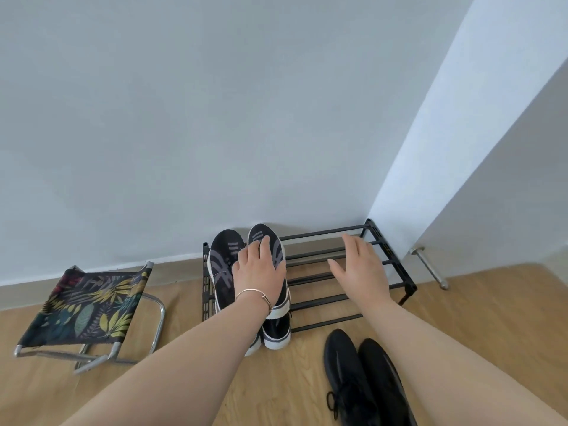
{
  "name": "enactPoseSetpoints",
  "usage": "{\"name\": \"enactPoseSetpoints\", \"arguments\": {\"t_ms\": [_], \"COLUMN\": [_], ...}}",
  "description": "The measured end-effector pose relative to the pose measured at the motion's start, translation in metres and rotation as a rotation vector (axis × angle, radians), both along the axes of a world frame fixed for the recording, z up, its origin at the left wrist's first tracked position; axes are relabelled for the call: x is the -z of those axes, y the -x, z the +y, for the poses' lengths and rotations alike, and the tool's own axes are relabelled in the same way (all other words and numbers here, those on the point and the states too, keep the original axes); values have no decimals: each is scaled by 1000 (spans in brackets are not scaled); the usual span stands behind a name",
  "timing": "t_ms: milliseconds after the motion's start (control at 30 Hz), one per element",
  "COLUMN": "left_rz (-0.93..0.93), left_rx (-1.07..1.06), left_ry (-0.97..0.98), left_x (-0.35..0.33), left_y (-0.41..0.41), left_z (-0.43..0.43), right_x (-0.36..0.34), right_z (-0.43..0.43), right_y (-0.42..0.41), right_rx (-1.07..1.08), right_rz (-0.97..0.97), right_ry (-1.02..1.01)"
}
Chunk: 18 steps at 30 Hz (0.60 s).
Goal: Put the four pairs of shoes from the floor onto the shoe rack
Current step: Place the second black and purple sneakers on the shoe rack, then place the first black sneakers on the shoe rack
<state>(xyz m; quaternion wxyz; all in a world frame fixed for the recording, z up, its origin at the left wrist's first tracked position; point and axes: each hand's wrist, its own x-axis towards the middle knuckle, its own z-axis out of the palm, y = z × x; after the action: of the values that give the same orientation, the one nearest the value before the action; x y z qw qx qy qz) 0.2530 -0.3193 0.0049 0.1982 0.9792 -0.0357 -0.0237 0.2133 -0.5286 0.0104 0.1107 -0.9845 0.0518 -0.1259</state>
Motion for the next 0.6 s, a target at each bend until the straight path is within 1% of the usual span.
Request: {"name": "enactPoseSetpoints", "arguments": {"t_ms": [267,367,467,600], "left_rz": [-47,-50,-29,68], "left_rx": [225,285,348,343], "left_ry": [64,99,76,8], "left_x": [-9,3,34,84], "left_y": [31,49,70,95], "left_z": [-49,-67,-81,-98], "right_x": [-47,-49,-25,32], "right_z": [-62,-83,-104,-129], "right_y": [62,84,108,138], "right_rx": [68,82,72,11], "right_rz": [77,103,129,190], "right_ry": [166,172,149,168]}}
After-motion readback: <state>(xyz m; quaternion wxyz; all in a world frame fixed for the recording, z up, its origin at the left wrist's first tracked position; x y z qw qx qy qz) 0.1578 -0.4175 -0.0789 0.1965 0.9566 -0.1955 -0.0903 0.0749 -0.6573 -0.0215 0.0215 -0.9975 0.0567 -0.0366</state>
